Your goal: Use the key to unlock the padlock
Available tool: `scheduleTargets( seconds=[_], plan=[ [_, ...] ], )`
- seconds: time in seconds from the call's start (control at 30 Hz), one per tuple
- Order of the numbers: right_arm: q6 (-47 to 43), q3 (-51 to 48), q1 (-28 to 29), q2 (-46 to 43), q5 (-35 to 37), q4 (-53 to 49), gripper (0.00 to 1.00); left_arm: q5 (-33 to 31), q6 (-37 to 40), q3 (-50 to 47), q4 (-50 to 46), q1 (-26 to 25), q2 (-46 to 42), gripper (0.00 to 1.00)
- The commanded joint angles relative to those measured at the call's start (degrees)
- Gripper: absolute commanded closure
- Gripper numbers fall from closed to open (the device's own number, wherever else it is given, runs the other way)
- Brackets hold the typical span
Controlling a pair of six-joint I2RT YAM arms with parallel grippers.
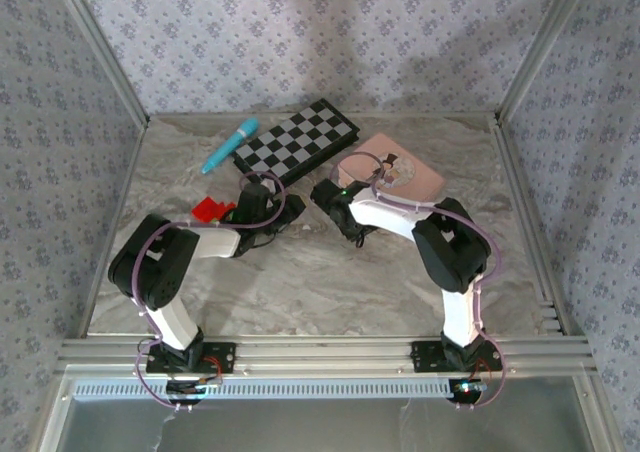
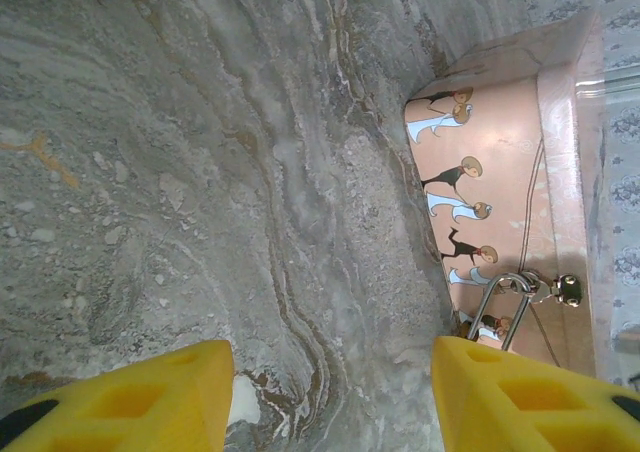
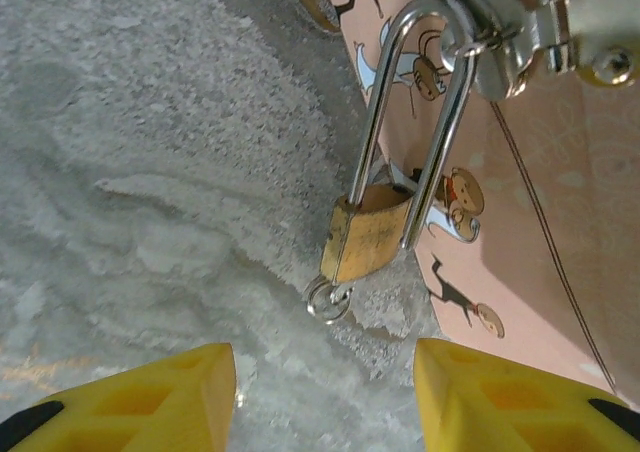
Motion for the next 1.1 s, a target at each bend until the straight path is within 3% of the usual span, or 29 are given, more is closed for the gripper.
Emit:
scheduleTargets(
  seconds=[0.0,0.2,0.47,0.7,0.87,1.07],
  plan=[
    [-1.1,-1.12,-1.1,0.97,2.55,2.23,0.49,-0.88,1.66,1.15,-0.79,0.3,-1.98,0.46],
    [-1.56,-4.59,-2.46,1.17,2.86,9.09,0.5,-0.91,1.49,0.73,-0.44,0.25,-1.98,0.46],
    [-1.83,-7.37,-5.37,0.75,-4.62,15.3,0.56,-1.04,1.22,0.05,0.03,0.3,-2.68,0.46],
    [-1.84,-8.99,-6.92,0.35,-7.62,17.67,0.75,-0.08,0.94,-0.48,2.51,-0.08,-2.42,0.46],
    [-3.04,-10.9,-7.7,-2.58,-11.25,19.29,0.84,0.73,0.95,0.04,3.74,-1.23,-1.48,0.46],
    [-4.32,-14.8,-11.5,-8.67,-25.25,22.89,0.96,3.79,0.08,1.13,8.95,-2.76,1.83,0.49]
  ],
)
